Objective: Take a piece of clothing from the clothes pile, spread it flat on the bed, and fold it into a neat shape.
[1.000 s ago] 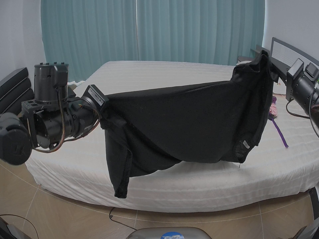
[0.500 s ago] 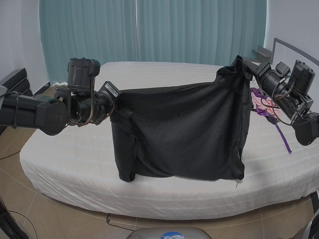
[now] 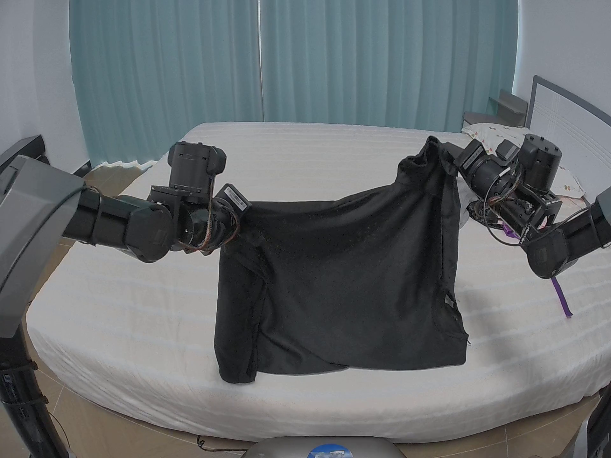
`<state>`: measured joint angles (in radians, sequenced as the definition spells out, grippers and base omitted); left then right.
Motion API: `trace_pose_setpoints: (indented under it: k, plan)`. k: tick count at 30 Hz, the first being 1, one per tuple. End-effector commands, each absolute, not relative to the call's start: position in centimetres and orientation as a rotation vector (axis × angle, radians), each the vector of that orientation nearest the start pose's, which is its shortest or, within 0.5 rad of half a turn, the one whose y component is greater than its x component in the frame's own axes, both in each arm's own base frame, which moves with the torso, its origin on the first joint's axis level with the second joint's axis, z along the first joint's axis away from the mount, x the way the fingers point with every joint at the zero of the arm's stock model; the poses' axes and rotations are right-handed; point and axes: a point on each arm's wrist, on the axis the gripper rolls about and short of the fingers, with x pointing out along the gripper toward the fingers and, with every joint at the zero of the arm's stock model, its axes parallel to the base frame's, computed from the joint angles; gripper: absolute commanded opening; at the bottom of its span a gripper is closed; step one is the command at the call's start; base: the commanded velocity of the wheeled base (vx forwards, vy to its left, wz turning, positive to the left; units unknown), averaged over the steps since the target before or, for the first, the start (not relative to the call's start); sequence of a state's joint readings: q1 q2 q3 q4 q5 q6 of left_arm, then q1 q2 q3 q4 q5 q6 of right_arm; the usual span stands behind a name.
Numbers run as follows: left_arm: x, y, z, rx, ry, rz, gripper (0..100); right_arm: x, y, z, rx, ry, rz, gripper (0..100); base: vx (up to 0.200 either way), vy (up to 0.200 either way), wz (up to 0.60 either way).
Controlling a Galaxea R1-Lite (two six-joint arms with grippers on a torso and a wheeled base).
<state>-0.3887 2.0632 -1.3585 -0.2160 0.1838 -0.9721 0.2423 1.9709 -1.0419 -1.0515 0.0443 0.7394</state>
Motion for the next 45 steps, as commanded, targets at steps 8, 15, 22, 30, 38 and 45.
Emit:
trace_pose_setpoints:
  k: [8, 15, 22, 30, 38, 45]
  plan:
    - [41.7, -16.6, 10.0, -0.777, 0.616, 0.098, 0, 40.4, 9.9, 12.0, 0.728, 0.142, 0.229, 0, 0.0, 0.0, 0.0]
    - [43.2, -17.4, 7.6, -0.772, 0.639, 0.109, 0, 41.9, 10.2, 8.6, 0.72, 0.198, 0.189, 0, 0.0, 0.0, 0.0]
    - [44.7, -18.1, 4.6, -0.797, 0.665, 0.137, 100, 43.5, 10.5, 4.8, 0.703, 0.267, 0.152, 100, 0.0, 0.0, 0.0]
    - [45.4, -16.2, 2.3, -0.81, 0.733, 0.232, 100, 44.2, 9.3, 0.5, 0.69, 0.424, 0.067, 100, 0.0, 0.0, 0.0]
    - [44.8, -12.5, 4.9, -0.915, 0.914, 0.217, 100, 44.7, 5.9, 1.6, 0.758, 0.401, -0.018, 100, 0.0, 0.0, 0.0]
    - [44.4, -9.3, 8.0, -0.995, 0.946, 0.182, 100, 44.1, 5.2, 2.8, 0.76, 0.406, -0.015, 100, 0.0, 0.0, 0.0]
